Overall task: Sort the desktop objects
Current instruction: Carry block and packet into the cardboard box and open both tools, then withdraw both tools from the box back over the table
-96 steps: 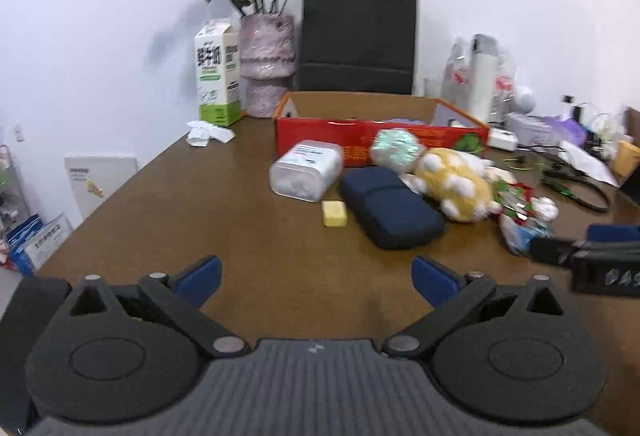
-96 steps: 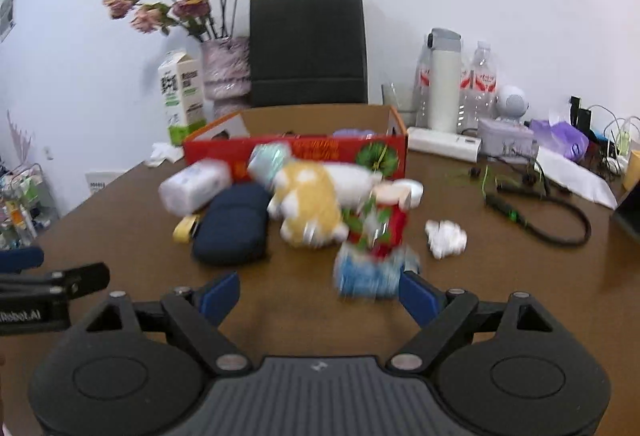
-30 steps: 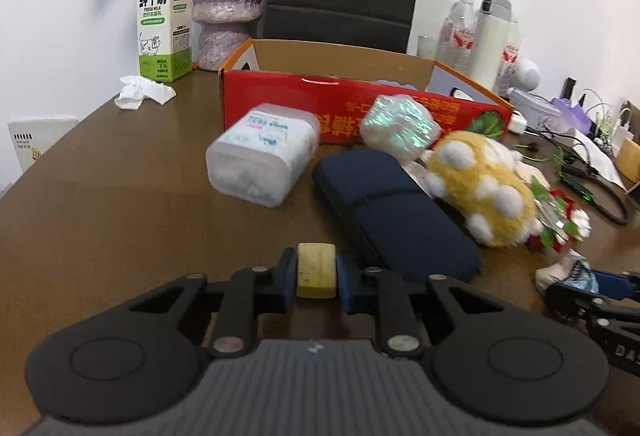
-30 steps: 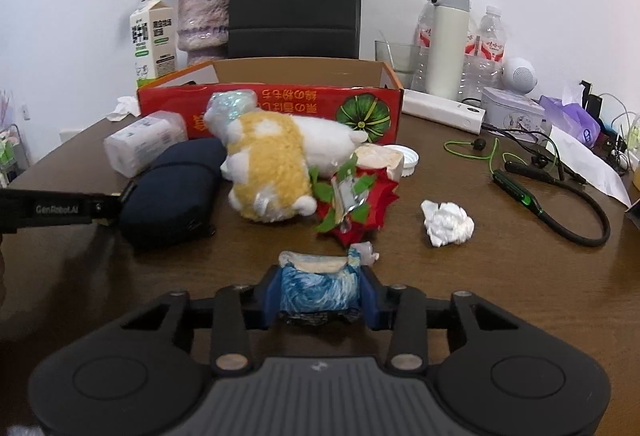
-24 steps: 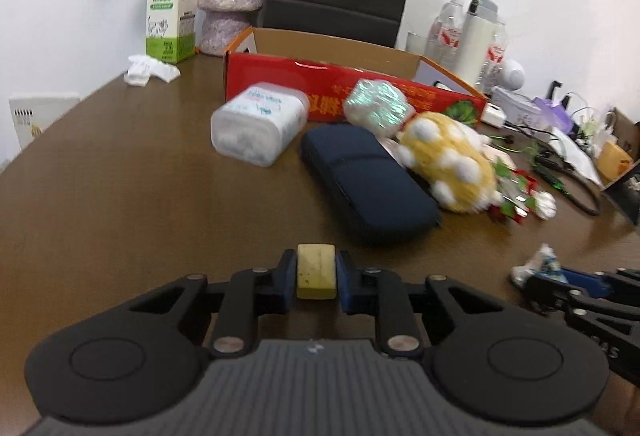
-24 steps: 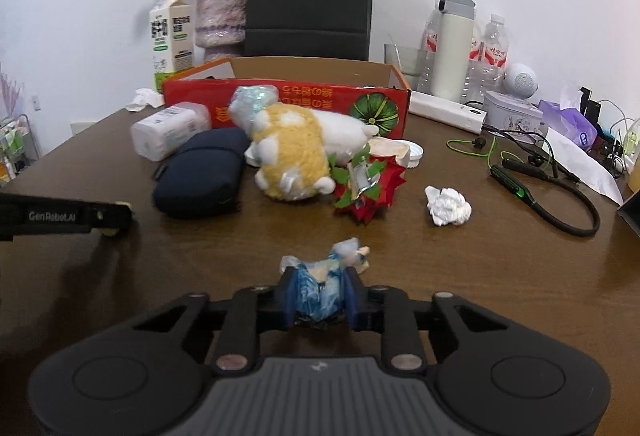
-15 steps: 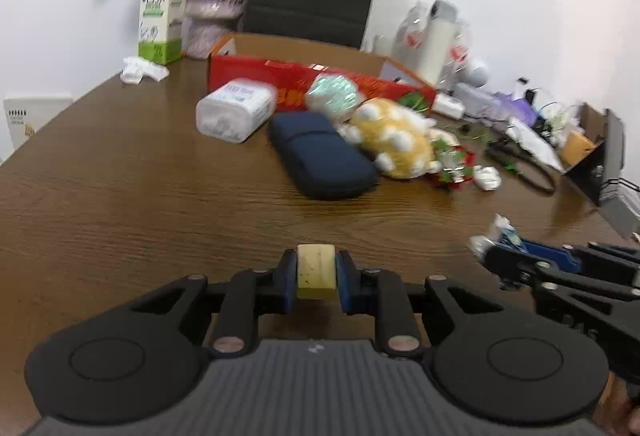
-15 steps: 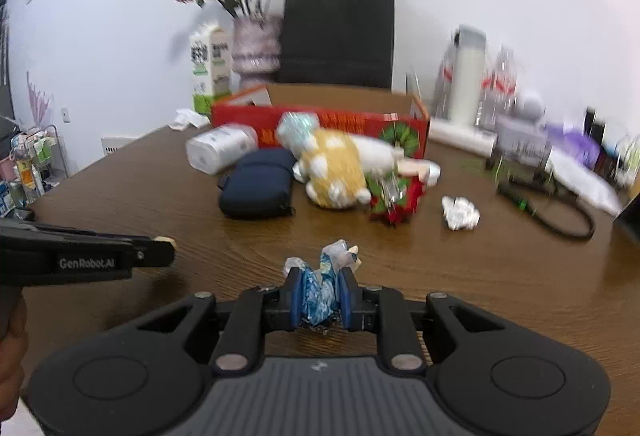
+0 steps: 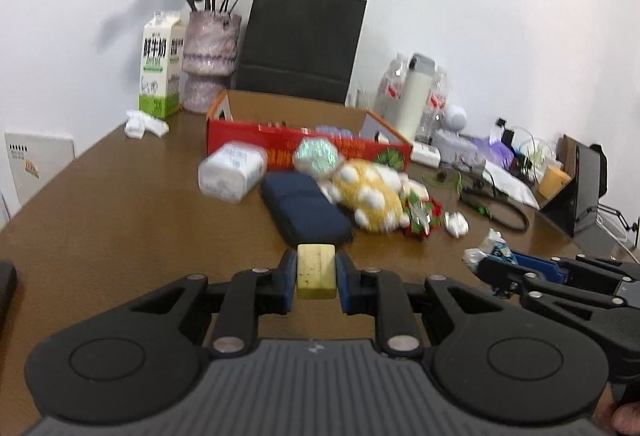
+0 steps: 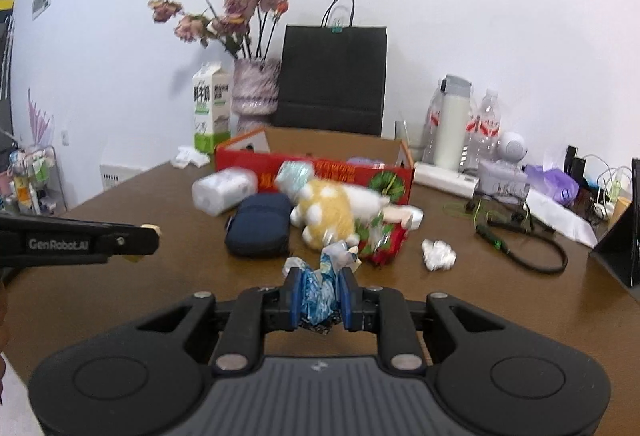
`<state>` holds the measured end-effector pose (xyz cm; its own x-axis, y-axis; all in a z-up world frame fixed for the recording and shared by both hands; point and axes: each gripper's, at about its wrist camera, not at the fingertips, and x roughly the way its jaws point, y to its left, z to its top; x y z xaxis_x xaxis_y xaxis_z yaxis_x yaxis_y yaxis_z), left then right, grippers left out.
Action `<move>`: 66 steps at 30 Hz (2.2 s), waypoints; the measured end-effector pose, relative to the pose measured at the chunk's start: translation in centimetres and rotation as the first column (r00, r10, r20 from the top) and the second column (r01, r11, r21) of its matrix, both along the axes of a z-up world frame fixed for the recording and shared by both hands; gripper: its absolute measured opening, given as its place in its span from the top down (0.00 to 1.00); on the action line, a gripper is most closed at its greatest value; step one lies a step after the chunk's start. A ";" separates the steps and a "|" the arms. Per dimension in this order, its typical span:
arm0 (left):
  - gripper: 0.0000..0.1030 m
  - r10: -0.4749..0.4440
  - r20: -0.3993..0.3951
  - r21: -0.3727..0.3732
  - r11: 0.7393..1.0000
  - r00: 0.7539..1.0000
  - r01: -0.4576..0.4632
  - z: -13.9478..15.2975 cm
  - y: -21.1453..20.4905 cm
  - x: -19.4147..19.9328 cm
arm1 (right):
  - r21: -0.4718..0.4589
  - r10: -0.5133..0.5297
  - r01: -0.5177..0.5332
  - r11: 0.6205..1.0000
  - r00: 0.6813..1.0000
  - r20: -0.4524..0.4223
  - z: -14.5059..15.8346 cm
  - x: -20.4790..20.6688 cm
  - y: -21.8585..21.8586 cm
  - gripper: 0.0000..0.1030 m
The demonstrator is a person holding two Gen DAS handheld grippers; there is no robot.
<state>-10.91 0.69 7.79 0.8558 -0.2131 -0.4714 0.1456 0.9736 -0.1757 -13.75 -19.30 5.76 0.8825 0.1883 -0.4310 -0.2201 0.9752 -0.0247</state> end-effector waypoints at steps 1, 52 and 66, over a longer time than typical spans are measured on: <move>0.79 -0.003 0.003 -0.001 1.000 1.000 0.003 0.6 0.2 0.7 | 0.007 0.007 -0.007 1.000 1.000 0.003 0.5 0.6 -0.3 0.83; 0.39 0.064 -0.427 0.124 0.992 0.902 -0.011 2.0 1.7 48.2 | 0.112 0.047 0.011 0.994 0.864 -0.502 1.5 53.1 3.8 0.45; 0.09 0.120 -0.374 0.145 0.987 0.919 -0.070 5.7 1.5 34.1 | 0.028 -0.029 0.045 0.999 0.909 -0.416 7.3 39.0 -0.7 0.33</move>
